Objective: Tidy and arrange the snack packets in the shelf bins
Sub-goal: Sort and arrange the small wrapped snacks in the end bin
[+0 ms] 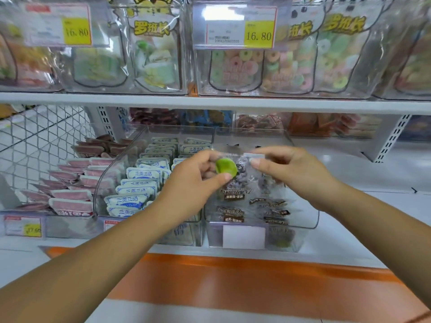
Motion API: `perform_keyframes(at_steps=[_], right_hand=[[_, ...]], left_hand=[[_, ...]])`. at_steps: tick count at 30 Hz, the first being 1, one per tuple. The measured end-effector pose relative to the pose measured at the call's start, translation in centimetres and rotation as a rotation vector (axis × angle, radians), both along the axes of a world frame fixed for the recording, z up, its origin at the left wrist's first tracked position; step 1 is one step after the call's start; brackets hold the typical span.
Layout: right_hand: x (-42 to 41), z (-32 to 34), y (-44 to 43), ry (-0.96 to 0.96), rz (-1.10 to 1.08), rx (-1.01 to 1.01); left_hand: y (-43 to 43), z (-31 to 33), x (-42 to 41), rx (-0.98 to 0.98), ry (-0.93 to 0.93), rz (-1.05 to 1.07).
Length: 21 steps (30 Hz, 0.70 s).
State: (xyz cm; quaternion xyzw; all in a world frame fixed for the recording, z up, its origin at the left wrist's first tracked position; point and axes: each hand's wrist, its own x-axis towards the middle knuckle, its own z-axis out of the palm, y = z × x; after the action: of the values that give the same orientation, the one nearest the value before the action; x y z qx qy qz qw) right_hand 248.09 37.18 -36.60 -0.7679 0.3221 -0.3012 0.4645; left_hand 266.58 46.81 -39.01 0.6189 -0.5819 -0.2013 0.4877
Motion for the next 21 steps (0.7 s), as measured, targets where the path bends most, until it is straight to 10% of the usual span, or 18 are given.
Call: perform_keyframes(at_steps=[9,16,21], right_hand=[[-0.1,-1.6,-0.2,-0.143,0.064,0.264],[-0.8,1.1,-2.4,0.219,-0.049,-0.424],[3.0,-2.2,-1.8,0.681,0.159,-0.676]], left_hand=[[-0.3,0.5,-0.8,0.155,0.385,-0.051],[0.9,0.5,1.5,0.002,-0.576,0.09],[1.5,-1.4,3.2,0.013,-0.759,0.021]])
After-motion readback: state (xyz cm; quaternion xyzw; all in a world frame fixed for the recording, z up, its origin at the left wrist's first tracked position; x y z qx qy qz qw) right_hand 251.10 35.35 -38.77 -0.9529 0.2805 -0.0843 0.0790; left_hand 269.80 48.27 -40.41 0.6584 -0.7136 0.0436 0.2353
